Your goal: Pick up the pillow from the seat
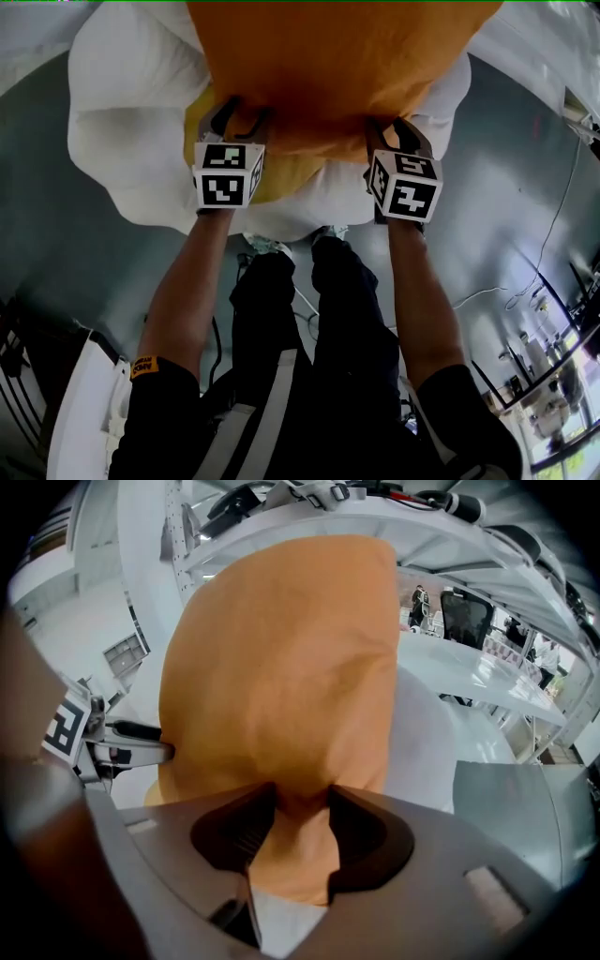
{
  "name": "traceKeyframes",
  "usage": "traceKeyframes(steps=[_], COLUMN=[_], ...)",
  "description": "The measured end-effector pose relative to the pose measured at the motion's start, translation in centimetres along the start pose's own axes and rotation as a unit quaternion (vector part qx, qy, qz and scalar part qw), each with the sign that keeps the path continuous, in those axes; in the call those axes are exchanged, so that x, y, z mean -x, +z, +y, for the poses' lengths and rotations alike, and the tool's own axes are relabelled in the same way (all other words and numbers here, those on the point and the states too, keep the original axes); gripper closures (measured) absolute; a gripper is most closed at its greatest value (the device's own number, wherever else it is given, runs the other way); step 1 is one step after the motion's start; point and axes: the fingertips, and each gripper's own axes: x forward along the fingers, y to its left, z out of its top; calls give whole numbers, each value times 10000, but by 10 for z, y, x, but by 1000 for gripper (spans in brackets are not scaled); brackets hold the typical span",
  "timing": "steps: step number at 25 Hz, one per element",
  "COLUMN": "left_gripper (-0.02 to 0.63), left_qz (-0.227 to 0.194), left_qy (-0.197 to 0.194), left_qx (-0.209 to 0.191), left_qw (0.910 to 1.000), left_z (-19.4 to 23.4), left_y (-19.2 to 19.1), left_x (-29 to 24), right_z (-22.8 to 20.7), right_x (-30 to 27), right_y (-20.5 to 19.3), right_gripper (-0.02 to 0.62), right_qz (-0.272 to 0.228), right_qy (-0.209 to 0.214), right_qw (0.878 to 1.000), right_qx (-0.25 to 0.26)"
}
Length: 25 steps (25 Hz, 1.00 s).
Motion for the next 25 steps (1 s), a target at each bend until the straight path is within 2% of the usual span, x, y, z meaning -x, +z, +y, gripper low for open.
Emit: traceKeyframes(steps=[4,7,13,25], left_gripper=[396,477,598,603], left_qz=[-10,19,66,-87], left_qy=[92,166,79,-98], left_qx=[-328,-613,-575,133], left_qw=[9994,9980,9983,9998], left_z=[2,-2,-8,-38], left_y=[3,6,10,53], left_x=[-3,-7,11,87], right_z=[6,8,17,17], right_x=[-4,-6,9,87], right_y=[2,3,9,45], right_gripper=[445,489,569,586], right_qz=[-13,-13,-55,-334], right_qy=[78,105,173,191], right_qw=[9999,9999,9998,9992], right_qx=[77,112,6,-122])
